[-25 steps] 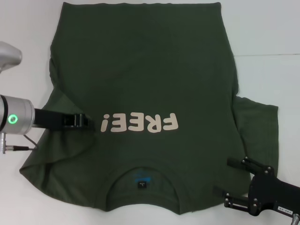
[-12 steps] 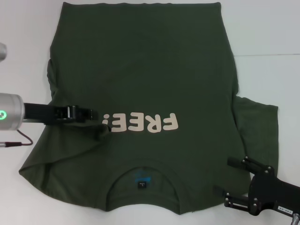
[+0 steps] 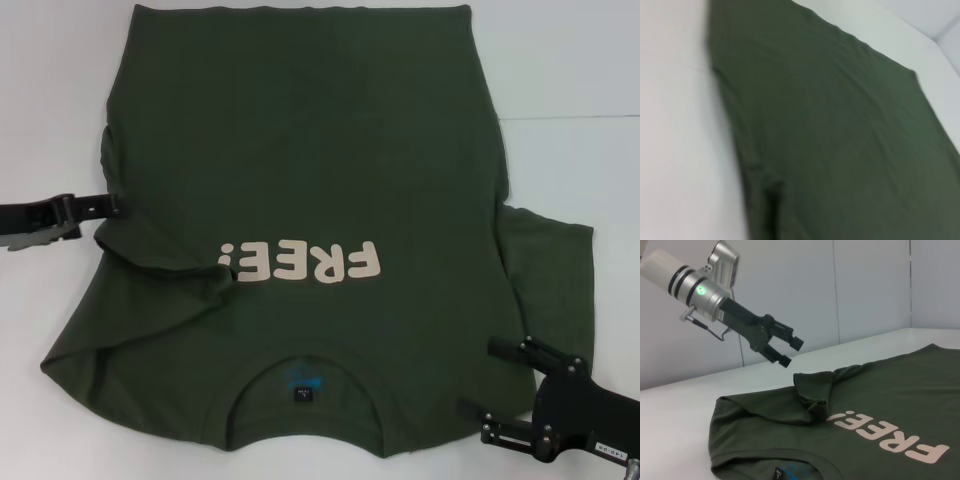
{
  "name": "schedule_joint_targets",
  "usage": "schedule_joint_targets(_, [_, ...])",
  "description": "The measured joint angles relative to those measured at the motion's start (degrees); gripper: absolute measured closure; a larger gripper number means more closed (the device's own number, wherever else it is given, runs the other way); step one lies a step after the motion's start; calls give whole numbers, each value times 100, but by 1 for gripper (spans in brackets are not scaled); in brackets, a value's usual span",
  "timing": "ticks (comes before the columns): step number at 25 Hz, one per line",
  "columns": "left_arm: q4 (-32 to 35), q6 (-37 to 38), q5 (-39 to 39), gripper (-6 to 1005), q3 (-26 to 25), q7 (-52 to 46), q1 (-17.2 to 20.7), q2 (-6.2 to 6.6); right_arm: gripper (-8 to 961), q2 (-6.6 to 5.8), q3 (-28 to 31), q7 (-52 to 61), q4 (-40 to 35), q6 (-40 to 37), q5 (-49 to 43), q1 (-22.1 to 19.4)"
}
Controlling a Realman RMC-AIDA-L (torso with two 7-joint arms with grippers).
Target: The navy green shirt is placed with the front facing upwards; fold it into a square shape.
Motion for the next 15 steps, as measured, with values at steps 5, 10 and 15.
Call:
schedule_joint_targets(5, [-307, -421, 19, 126, 1, -2, 53, 47, 53, 0, 0, 13, -6, -2, 0, -3])
schedule_joint_targets(10, [-530, -831, 22, 98, 111, 9, 43, -5, 53, 0, 0, 16, -12, -3, 1, -1])
schedule_joint_targets(15, [-738, -1103, 13, 104, 179, 100, -62, -84, 54, 0, 0, 17, -13, -1, 7, 1])
